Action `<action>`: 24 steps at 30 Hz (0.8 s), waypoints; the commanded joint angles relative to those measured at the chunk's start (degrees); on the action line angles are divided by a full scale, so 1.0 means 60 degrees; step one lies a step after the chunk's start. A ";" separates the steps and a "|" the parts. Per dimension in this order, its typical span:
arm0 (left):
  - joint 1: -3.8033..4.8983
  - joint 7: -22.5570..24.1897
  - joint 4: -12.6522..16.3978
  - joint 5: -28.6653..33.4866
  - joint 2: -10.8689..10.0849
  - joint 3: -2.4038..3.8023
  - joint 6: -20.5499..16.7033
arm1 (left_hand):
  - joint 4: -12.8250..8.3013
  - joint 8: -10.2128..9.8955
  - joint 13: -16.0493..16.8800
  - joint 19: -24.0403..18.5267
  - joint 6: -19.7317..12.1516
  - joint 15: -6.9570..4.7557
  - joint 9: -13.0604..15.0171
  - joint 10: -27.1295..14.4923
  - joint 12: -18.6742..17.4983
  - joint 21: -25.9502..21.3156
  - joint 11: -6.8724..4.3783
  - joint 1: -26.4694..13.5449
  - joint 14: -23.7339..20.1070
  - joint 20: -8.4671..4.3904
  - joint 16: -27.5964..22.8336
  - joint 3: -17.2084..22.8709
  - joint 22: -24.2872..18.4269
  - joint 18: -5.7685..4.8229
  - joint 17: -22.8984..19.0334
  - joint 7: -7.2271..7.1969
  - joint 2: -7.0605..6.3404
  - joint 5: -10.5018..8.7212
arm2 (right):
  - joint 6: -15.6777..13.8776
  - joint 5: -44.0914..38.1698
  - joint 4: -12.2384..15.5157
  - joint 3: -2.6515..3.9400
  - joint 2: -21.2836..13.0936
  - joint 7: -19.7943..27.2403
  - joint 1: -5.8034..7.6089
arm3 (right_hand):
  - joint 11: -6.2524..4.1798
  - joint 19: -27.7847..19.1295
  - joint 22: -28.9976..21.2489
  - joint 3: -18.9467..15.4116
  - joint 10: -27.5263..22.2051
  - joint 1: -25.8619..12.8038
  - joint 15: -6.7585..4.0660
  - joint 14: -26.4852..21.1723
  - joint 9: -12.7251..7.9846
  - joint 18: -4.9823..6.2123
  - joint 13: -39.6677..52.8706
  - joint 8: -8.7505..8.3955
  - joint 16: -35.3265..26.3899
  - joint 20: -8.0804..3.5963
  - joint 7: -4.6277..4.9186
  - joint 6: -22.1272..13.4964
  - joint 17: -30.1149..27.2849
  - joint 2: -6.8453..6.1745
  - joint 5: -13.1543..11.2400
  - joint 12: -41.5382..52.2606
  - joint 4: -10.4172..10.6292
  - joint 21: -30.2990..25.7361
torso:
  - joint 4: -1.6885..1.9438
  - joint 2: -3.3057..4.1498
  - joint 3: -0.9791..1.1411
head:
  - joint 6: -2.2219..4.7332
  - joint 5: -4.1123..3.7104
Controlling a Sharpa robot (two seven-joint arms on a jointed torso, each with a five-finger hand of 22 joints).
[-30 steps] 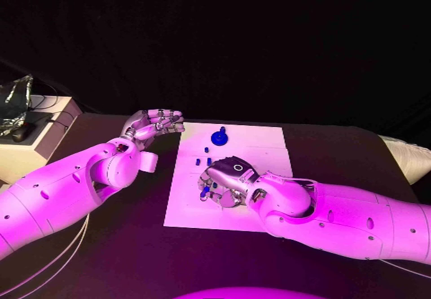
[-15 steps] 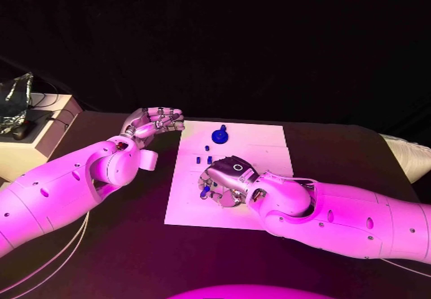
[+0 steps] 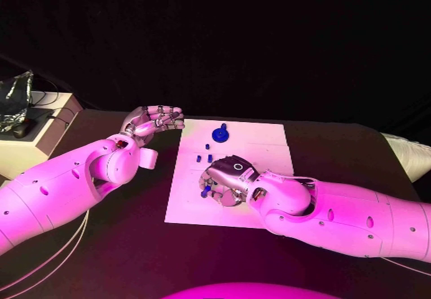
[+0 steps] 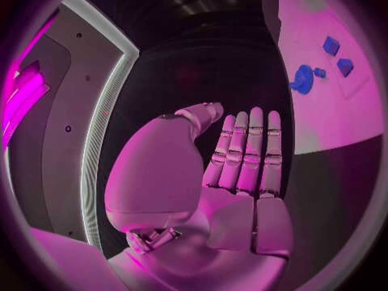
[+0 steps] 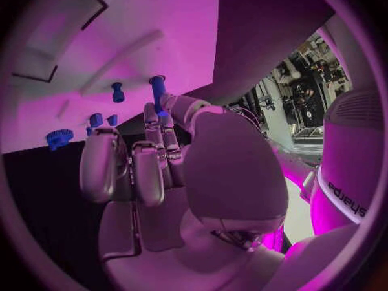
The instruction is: Assemble the parts on the task board
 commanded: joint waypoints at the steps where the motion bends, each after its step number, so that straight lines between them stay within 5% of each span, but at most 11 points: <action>1: 0.0004 0.0051 0.0033 0.0029 0.0002 0.0005 0.0136 | -0.0003 0.0052 0.0012 0.0054 0.0029 0.0047 -0.0013 0.0021 -0.0059 -0.0044 0.0056 0.0056 -0.0007 0.0008 -0.0032 -0.0022 -0.0011 0.0111 0.0012 -0.0010 0.0029 -0.0015 | 0.0230 -0.0132 0.0006 -0.0005 0.0002 0.0103 -0.0014 | -0.0396 0.0273 0.1041 0.0131 0.0470 0.0139 -0.0049 0.0384 0.0007 -0.0138 0.0125 0.0066 0.0015 -0.0070 0.0012 0.0070 -0.0008 0.0261 0.0046 0.0022 -0.0093 -0.0029 | 0.0002 -0.0001 -0.0001 | -0.0027 0.0014; 18: 0.0005 0.0046 0.0056 0.0026 -0.0023 0.0005 0.0131 | -0.0003 0.0052 0.0012 0.0054 0.0029 0.0047 -0.0013 0.0021 -0.0059 -0.0044 0.0056 0.0056 -0.0007 0.0008 -0.0032 -0.0022 -0.0011 0.0111 0.0012 -0.0010 0.0029 -0.0015 | 0.0238 -0.0083 -0.0185 -0.0054 0.0148 0.0154 -0.0044 | -0.0289 0.0238 0.1027 0.0152 0.0190 -0.0069 0.0032 0.0371 0.0000 -0.0131 0.0086 -0.0033 0.0000 -0.0023 0.0123 -0.0187 -0.0057 0.0183 0.0068 -0.0063 -0.0162 -0.0111 | 0.0004 -0.0001 -0.0004 | -0.0059 0.0030; 24: 0.0005 0.0045 0.0058 0.0025 -0.0034 0.0005 0.0118 | -0.0003 0.0052 0.0012 0.0054 0.0029 0.0047 -0.0013 0.0021 -0.0059 -0.0044 0.0056 0.0056 -0.0007 0.0008 -0.0032 -0.0022 -0.0011 0.0111 0.0012 -0.0010 0.0029 -0.0015 | 0.0182 0.0300 -0.0239 -0.0083 0.0181 0.0473 -0.0047 | -0.0115 0.0149 0.0930 -0.0192 -0.0458 -0.0743 0.0190 0.0338 -0.0147 -0.0087 -0.0050 -0.0408 -0.0030 0.0119 0.0223 -0.0815 -0.0165 -0.0268 0.0122 -0.0070 0.0070 -0.0390 | -0.0015 -0.0006 -0.0007 | -0.0079 0.0050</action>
